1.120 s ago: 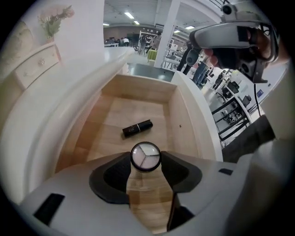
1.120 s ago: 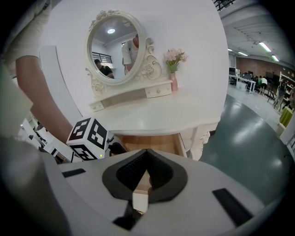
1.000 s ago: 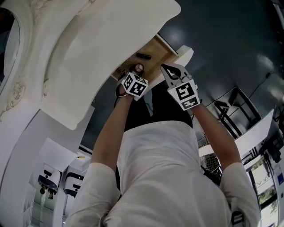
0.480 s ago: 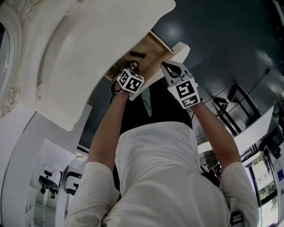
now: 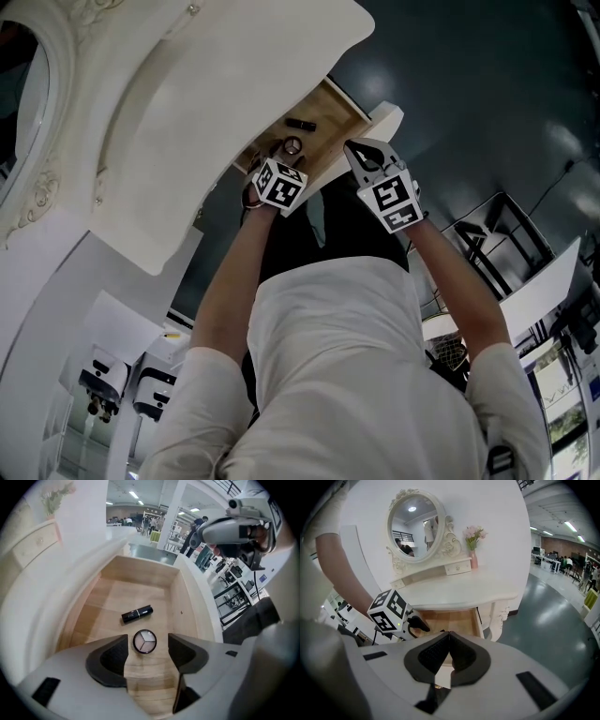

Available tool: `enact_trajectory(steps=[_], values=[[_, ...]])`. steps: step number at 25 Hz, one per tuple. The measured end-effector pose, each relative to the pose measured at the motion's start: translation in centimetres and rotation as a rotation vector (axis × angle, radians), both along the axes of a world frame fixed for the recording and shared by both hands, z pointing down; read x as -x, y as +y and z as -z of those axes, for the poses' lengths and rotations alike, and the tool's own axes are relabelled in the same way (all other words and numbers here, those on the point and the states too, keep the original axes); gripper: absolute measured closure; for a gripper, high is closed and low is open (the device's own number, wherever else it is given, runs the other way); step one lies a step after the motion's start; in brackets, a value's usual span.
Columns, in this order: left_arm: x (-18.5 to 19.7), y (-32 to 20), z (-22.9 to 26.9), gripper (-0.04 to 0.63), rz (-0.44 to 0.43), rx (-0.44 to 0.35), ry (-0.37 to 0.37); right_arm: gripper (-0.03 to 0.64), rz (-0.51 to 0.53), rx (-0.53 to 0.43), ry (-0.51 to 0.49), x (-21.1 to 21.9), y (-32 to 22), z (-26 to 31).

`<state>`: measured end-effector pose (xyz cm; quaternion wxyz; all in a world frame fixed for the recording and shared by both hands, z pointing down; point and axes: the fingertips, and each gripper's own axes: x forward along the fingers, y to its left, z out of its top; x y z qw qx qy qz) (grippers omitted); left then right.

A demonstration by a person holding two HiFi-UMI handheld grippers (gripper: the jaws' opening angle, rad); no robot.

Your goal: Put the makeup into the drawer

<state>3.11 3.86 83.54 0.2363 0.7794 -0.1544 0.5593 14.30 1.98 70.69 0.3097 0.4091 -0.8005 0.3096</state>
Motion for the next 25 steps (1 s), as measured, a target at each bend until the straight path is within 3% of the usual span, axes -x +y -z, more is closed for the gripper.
enact_trajectory(steps=[5, 14, 17, 25], values=[[-0.2, -1.5, 5.4, 0.353, 0.062, -0.089, 0.088, 0.589, 0.044, -0.041, -0.005, 0.4, -0.4, 2.4], [1.4, -4.5, 17.5, 0.528, 0.278, -0.321, 0.245, 0.589, 0.106, -0.166, -0.032, 0.8, -2.7, 9.5], [2.8, -5.2, 21.0, 0.548, 0.352, -0.402, 0.297, 0.589, 0.113, -0.244, -0.021, 0.7, -4.3, 11.5], [7.4, -5.2, 28.7, 0.58, 0.509, -0.548, 0.427, 0.59, 0.131, -0.341, -0.003, 2.7, -5.4, 16.1]])
